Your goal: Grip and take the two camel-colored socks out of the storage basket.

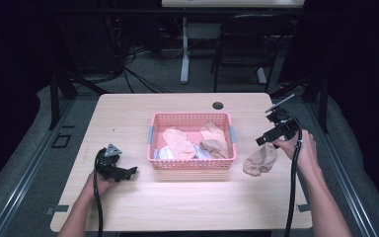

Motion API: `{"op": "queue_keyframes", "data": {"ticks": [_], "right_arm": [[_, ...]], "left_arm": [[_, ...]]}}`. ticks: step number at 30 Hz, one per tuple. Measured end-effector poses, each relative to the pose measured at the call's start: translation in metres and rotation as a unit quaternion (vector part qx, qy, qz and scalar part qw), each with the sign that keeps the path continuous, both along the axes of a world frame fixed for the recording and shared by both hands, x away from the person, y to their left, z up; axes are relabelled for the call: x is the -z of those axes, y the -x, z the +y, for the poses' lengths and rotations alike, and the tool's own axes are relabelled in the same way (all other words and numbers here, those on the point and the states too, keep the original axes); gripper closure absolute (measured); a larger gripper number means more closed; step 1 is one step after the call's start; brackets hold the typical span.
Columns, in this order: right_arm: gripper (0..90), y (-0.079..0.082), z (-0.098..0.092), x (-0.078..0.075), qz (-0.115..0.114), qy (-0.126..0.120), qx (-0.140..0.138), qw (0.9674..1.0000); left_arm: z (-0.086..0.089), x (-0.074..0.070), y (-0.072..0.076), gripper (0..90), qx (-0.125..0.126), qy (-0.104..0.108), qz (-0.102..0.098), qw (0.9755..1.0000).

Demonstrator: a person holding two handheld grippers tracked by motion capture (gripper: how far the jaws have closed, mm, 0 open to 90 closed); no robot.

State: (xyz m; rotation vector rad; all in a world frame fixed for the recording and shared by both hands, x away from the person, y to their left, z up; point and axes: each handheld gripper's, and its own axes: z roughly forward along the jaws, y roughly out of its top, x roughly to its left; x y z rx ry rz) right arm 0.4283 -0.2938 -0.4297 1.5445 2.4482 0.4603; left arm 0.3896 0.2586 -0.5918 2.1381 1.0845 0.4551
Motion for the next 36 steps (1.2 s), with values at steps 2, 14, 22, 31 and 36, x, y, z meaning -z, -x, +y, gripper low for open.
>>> {"op": "queue_keyframes", "data": {"ticks": [2,14,22,31,36], "right_arm": [[0.0,-0.006,0.005,-0.012,-0.008,0.0,-0.001,1.0],[0.0,-0.021,0.043,-0.035,-0.02,-0.001,-0.034,0.9992],[1.0,-0.027,0.07,-0.036,-0.002,-0.019,-0.064,0.9978],[0.0,-0.03,0.106,-0.035,0.006,-0.03,-0.099,0.9946],[0.9,-0.029,0.127,-0.035,-0.008,-0.038,-0.118,0.9922]], "left_arm": [[0.0,0.0,0.0,0.0,-0.001,0.001,0.0,1.0],[0.0,0.0,0.0,0.0,0.0,0.0,0.0,1.0],[0.0,0.0,0.0,0.0,0.0,0.001,0.0,1.0],[0.0,0.0,0.0,0.0,0.001,0.0,0.0,1.0],[0.0,0.0,0.0,0.0,0.001,0.0,0.0,1.0]]}}
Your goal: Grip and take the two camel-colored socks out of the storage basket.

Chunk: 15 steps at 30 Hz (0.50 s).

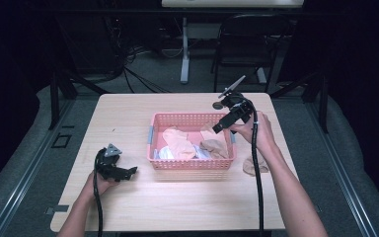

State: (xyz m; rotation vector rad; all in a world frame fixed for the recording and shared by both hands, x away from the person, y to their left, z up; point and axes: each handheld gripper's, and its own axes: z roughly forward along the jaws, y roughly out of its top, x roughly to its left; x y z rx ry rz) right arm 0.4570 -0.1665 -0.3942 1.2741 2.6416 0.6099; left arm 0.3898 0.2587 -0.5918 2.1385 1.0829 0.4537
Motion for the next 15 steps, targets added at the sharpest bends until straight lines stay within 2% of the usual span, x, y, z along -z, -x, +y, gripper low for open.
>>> {"op": "queue_keyframes", "data": {"ticks": [6,7,9,15], "right_arm": [[2.2,0.0,0.018,0.006,0.007,0.006,-0.019,0.9998],[2.7,0.001,0.021,0.008,0.006,-0.001,-0.016,0.9998],[4.2,0.0,0.024,0.011,0.013,0.005,-0.025,0.9996],[9.1,-0.002,0.037,0.03,0.031,0.005,-0.034,0.9989]], "left_arm": [[0.0,0.0,0.0,0.0,0.0,0.0,0.0,1.0],[0.0,0.0,0.0,0.0,0.0,0.0,0.0,1.0],[0.0,0.0,0.0,0.0,-0.001,0.001,0.0,1.0],[0.0,0.0,0.0,0.0,0.0,0.0,0.0,1.0]]}}
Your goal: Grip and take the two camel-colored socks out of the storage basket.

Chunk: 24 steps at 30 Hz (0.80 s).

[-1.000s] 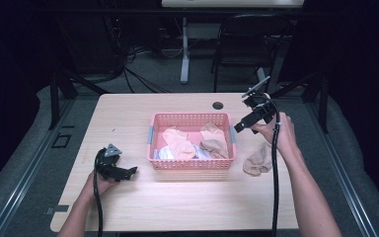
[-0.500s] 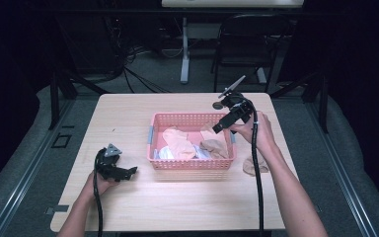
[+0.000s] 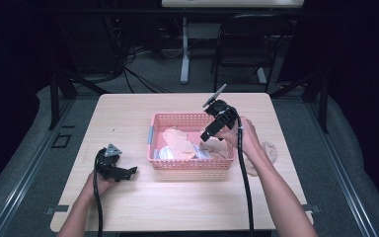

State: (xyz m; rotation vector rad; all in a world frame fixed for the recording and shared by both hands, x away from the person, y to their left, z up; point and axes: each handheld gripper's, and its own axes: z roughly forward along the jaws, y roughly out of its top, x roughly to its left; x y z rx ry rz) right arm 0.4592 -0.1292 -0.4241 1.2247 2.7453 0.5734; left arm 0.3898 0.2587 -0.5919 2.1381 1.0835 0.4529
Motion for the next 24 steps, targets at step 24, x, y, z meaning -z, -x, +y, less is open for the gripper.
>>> {"op": "queue_keyframes", "data": {"ticks": [24], "right_arm": [[43.4,-0.014,0.004,0.077,0.058,0.082,0.026,0.9946]], "left_arm": [[0.0,0.0,0.0,0.0,0.0,0.001,0.0,1.0]]}}
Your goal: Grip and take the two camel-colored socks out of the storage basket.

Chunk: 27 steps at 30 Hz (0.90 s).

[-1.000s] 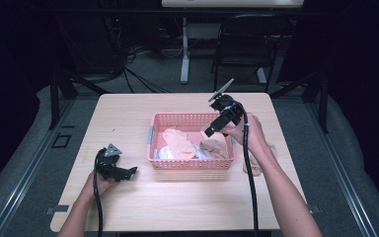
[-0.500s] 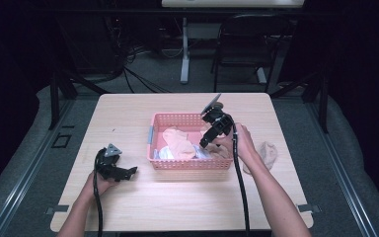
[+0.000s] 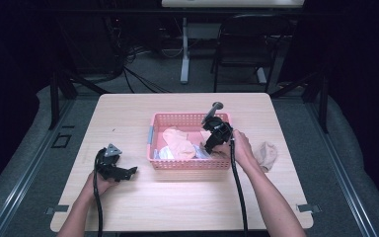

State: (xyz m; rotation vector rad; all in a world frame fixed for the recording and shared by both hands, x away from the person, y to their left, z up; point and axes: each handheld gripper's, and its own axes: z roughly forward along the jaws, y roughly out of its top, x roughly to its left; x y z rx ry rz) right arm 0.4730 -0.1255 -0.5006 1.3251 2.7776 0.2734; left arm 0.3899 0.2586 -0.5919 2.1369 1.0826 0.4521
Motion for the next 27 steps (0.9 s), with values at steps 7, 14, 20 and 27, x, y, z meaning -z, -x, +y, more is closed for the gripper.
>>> {"op": "queue_keyframes", "data": {"ticks": [7,14,20,27], "right_arm": [[71.5,-0.002,-0.005,0.005,-0.002,0.003,0.01,0.9999],[83.3,0.001,-0.005,-0.004,-0.006,-0.002,0.008,0.9999],[83.7,0.003,-0.007,-0.018,-0.012,-0.001,0.002,0.9999],[83.7,0.006,-0.008,-0.035,-0.03,-0.008,0.001,0.9995]], "left_arm": [[0.0,0.0,0.0,0.0,0.0,0.0,0.0,1.0],[0.0,0.0,0.0,0.0,0.0,0.0,0.0,1.0],[0.0,0.0,0.0,0.0,0.0,0.0,0.0,1.0],[0.0,0.0,0.0,0.0,0.0,0.0,0.0,1.0]]}}
